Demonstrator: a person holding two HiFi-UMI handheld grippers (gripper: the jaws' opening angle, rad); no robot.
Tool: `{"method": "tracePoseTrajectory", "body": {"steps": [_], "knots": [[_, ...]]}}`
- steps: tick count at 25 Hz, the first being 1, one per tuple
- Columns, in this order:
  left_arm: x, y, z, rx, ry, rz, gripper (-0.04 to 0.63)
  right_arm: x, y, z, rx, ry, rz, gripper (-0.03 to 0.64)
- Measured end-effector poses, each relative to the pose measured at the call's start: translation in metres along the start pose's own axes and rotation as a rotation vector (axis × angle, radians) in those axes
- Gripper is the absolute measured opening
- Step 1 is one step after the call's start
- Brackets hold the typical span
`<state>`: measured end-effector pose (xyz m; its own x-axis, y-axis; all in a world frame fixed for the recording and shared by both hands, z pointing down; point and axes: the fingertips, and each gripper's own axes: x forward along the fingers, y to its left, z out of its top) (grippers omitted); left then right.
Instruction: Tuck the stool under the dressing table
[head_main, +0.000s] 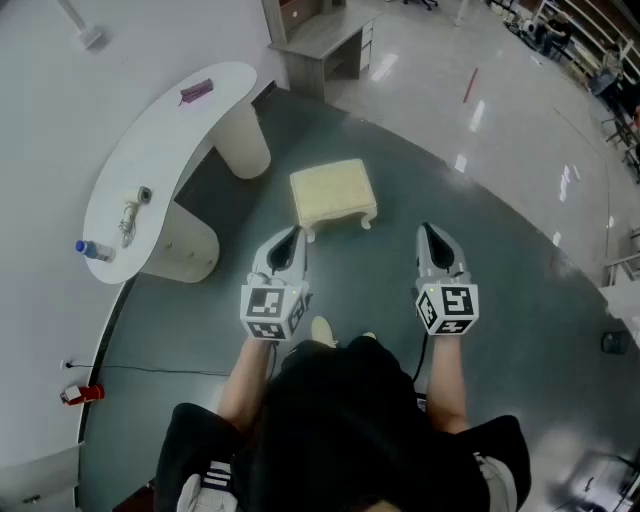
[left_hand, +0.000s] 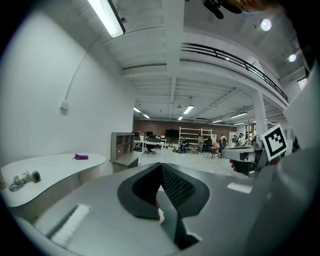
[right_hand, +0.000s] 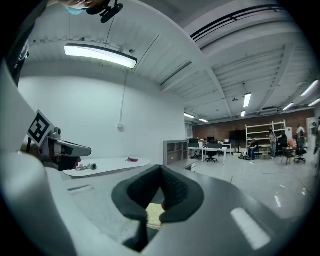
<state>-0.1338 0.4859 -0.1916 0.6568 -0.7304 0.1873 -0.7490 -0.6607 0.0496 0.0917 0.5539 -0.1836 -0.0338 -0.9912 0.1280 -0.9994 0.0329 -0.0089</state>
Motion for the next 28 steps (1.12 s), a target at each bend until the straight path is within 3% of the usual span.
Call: {"method": "tracePoseTrajectory", "body": {"steps": [28], "knots": [[0.003,0.093,0.002,-0.030,-0.035,-0.017,0.006,0.063,0.071,0.016,0.002,0.001,0.006,0.002]]}}
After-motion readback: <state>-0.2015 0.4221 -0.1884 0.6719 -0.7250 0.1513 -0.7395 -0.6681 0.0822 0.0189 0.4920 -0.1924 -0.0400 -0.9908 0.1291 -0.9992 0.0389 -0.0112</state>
